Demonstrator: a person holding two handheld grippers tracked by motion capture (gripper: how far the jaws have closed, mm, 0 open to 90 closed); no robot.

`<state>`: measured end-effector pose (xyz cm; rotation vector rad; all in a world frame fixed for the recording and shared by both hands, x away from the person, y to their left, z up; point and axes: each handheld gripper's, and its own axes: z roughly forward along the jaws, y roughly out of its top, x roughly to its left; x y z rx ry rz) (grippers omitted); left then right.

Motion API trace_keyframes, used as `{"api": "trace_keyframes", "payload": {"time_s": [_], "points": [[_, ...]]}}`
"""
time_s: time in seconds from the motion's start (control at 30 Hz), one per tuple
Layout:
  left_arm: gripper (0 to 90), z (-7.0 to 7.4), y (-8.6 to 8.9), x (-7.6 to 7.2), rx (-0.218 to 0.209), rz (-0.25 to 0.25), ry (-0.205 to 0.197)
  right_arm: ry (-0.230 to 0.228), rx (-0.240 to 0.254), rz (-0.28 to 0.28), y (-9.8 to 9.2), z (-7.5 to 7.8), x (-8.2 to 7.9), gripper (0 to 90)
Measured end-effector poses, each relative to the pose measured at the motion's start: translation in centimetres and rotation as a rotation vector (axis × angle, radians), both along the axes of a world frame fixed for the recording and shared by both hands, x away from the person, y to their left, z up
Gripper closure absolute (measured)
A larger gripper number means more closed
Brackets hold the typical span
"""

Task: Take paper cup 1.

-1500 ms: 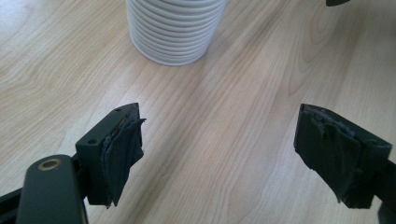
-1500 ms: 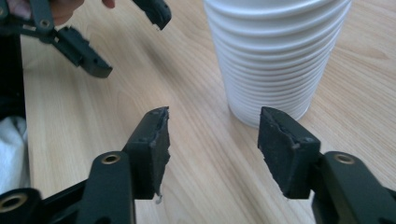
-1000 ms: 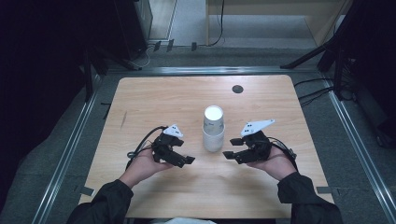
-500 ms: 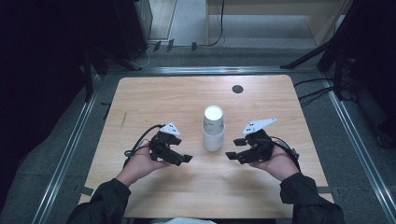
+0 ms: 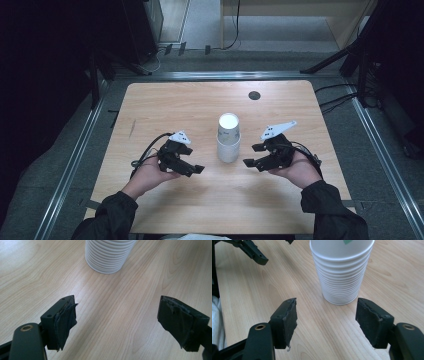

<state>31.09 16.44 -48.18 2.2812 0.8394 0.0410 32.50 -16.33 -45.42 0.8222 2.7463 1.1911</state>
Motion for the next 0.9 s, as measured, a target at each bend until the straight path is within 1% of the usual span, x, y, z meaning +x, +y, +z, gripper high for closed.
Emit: {"api": "trace_keyframes", "payload": {"time_s": [0.17, 0.27, 0.4, 0.43, 0.47, 0.57, 0.63, 0.7, 0.83, 0.9], "points": [[15.4, 0.0, 0.0, -0.1, -0.008, -0.003, -0.003, -0.035, -0.028, 0.018, 0.0, 1.2, 0.3, 32.5], [15.4, 0.0, 0.0, -0.1, -0.008, -0.008, -0.003, -0.032, -0.038, 0.031, 0.1, 2.3, 0.7, 32.5], [15.4, 0.1, 0.2, -0.1, -0.004, -0.011, -0.006, -0.049, -0.045, 0.050, 0.3, 3.7, 1.1, 32.5], [15.4, 0.1, 0.2, -0.1, -0.004, -0.012, -0.008, -0.047, -0.050, 0.058, 0.4, 3.9, 1.2, 32.6], [15.4, 0.1, 0.2, -0.1, -0.001, -0.014, -0.010, -0.055, -0.059, 0.067, 0.6, 4.3, 1.3, 32.6], [15.4, 0.2, 0.3, -0.2, -0.009, -0.008, -0.014, -0.061, -0.084, 0.086, 1.1, 4.9, 1.6, 32.5], [15.4, 0.3, 0.4, -0.2, -0.007, -0.012, -0.015, -0.059, -0.090, 0.092, 1.4, 5.3, 1.7, 32.6], [15.4, 0.3, 0.5, -0.2, -0.010, -0.011, -0.016, -0.066, -0.094, 0.105, 1.6, 5.5, 2.1, 33.5], [15.4, 0.3, 0.7, -0.3, -0.012, -0.009, -0.020, -0.052, -0.080, 0.087, 1.7, 5.7, 2.7, 33.6], [15.4, 0.3, 0.7, -0.3, -0.014, -0.008, -0.019, -0.053, -0.083, 0.087, 1.7, 5.7, 2.9, 33.2]]}}
